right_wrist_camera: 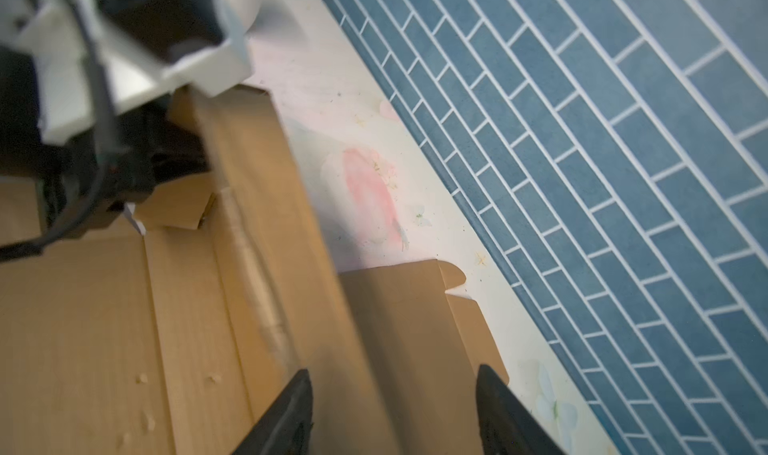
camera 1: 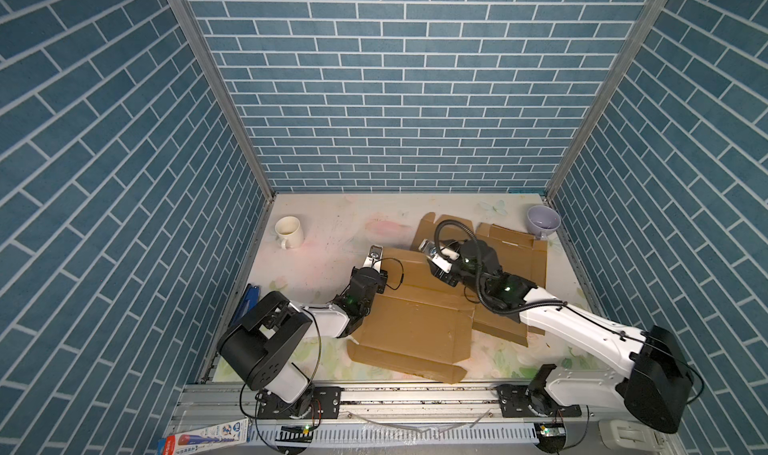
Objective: Fold the paper box
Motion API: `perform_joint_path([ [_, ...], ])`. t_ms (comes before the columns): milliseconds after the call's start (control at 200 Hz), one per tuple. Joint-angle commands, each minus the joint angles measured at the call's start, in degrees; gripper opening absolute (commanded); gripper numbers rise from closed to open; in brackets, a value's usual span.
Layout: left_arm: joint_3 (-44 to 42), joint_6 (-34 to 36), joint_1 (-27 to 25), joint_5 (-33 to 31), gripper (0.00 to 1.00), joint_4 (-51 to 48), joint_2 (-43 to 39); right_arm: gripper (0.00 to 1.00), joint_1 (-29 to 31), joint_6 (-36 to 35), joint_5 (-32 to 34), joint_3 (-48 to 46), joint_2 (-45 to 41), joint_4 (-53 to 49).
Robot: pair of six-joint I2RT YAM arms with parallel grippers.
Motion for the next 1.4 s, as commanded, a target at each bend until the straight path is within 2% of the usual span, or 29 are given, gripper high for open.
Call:
perform_joint_path([
  [0, -2.2, 4.4, -1.1, -6.4, 0.00, 9.7, 2.0, 0.60, -4.5, 22.0, -8.9, 5.8, -3.3, -11.8],
  [105, -5.0, 4.0, -1.7, -7.3, 0.00, 15.3, 3.7, 0.54, -9.7, 37.0, -5.6, 15.4, -1.2, -29.0],
  [170, -6.0, 3.4, -1.8, -7.5, 0.00, 15.5, 3.7, 0.47, -10.7, 45.8, -1.6, 19.6, 0.1, -38.5],
  [240, -7.7, 3.3, -2.0, -7.7, 0.00, 16.9, 3.5, 0.47, -10.8, 57.4, 1.4, 21.3, -0.1, -47.4],
  [340, -9.9, 2.5, -2.1, -8.0, 0.00, 18.9, 2.9, 0.53, -9.5, 70.1, 0.6, 19.2, -2.4, -50.7],
  [475, -11.2, 2.3, -2.1, -7.5, 0.00, 19.5, 2.6, 0.63, -7.0, 77.0, -0.4, 15.9, -4.2, -48.4],
  [640, -12.0, 2.4, -2.5, -7.7, 0.00, 20.9, 3.5, 0.65, -5.9, 79.0, -5.4, 14.0, -0.5, -44.8],
  [795, -12.3, 2.8, -3.2, -8.4, 0.00, 23.5, 5.3, 0.64, -5.9, 79.7, -8.7, 11.6, 3.7, -37.3],
  [850, -12.4, 2.8, -3.4, -8.7, 0.00, 24.1, 5.9, 0.58, -5.8, 79.8, -10.0, 11.6, 5.4, -35.1],
  [895, -12.6, 2.5, -3.5, -8.8, 0.00, 24.5, 6.2, 0.53, -5.8, 80.2, -13.6, 11.4, 6.4, -33.4],
  [1030, -12.8, 1.9, -3.6, -9.4, 0.00, 25.1, 6.4, 0.26, -6.5, 80.2, -18.2, 9.1, 5.7, -29.7],
  [1095, -12.9, 1.7, -3.6, -9.9, 0.00, 24.8, 6.1, 0.24, -8.3, 79.4, -22.0, 7.7, 4.5, -27.9],
  [1165, -12.6, 1.4, -3.6, -10.6, 0.00, 23.3, 5.5, 0.29, -10.5, 74.9, -28.0, 8.5, 3.6, -28.9],
  [1275, -11.3, 0.2, -3.6, -11.5, 0.00, 17.6, 3.5, 0.42, -16.1, 62.9, -34.8, 13.9, 0.9, -38.2],
  [1395, -10.8, -0.5, -3.6, -12.1, 0.00, 16.2, 3.0, 0.44, -26.9, 51.1, -32.6, 17.4, -1.3, -47.1],
])
